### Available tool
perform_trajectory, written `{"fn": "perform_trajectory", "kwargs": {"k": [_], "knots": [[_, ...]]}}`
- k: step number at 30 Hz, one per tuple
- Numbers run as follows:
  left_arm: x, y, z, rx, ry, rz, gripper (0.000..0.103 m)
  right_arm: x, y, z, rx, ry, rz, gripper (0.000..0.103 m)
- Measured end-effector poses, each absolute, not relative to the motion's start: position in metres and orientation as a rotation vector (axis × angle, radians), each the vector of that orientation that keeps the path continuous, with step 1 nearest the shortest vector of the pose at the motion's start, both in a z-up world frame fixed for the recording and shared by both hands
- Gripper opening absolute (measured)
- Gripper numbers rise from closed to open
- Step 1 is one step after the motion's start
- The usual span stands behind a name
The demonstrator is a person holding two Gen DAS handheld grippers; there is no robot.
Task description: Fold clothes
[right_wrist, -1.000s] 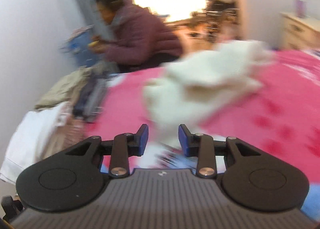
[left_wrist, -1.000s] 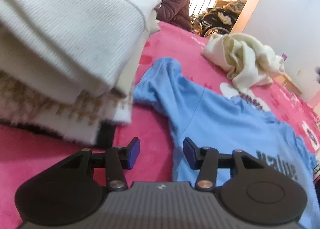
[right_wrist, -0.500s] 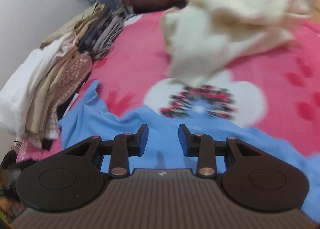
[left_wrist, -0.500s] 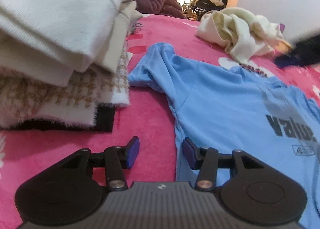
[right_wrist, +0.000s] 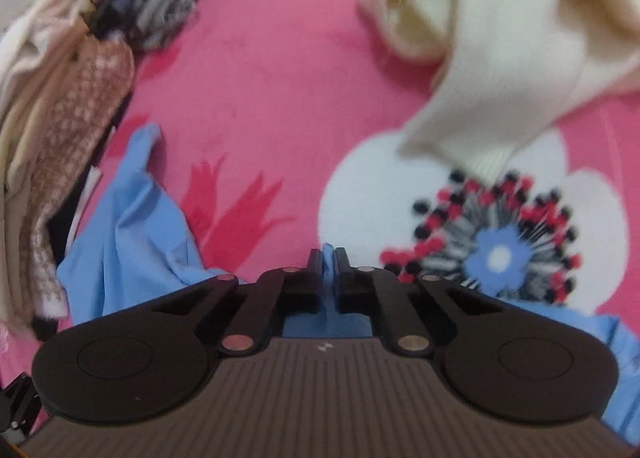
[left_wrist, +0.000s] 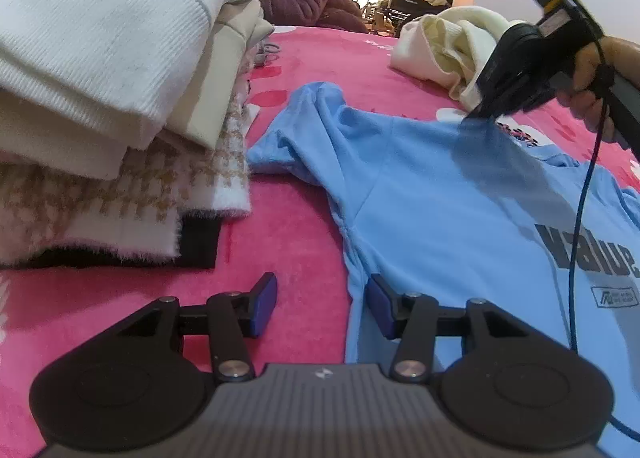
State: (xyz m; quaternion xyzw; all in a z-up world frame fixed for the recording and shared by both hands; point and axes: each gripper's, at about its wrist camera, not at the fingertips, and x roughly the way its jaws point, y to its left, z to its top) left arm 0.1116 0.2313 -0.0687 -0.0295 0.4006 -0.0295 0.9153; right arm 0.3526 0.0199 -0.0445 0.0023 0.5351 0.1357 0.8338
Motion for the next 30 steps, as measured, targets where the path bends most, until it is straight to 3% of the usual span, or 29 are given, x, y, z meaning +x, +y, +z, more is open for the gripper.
{"fn": "perform_trajectory", "kwargs": {"k": [7,13,19,22,24,29,30], "knots": [[0.105,0.225,-0.068,-0.032,0.828,-0.028,0.05,0.345,0.01,-0.044,0.037,0.908,0.215,0.003],[0.104,0.217,-0.068,0.014,0.824,-0.006,0.05,0.359,-0.002,-0.081,0.143,0.872,0.161,0.003],[0.101,0.218,-0.068,0.023,0.819,-0.012,0.05,0.344,-0.062,-0.044,0.393,0.774,0.167,0.006],[0.101,0.219,-0.067,0.025,0.818,-0.017,0.05,0.326,-0.116,-0.015,0.438,0.72,0.118,0.011],[0.102,0.22,-0.067,0.022,0.819,-0.023,0.05,0.316,-0.153,0.0,0.45,0.708,0.072,0.024],[0.103,0.224,-0.068,0.012,0.813,-0.038,0.051,0.309,-0.212,-0.008,0.344,0.862,0.033,0.034],[0.103,0.224,-0.069,0.016,0.81,-0.039,0.052,0.311,-0.215,-0.016,0.342,0.908,0.055,0.041]]}}
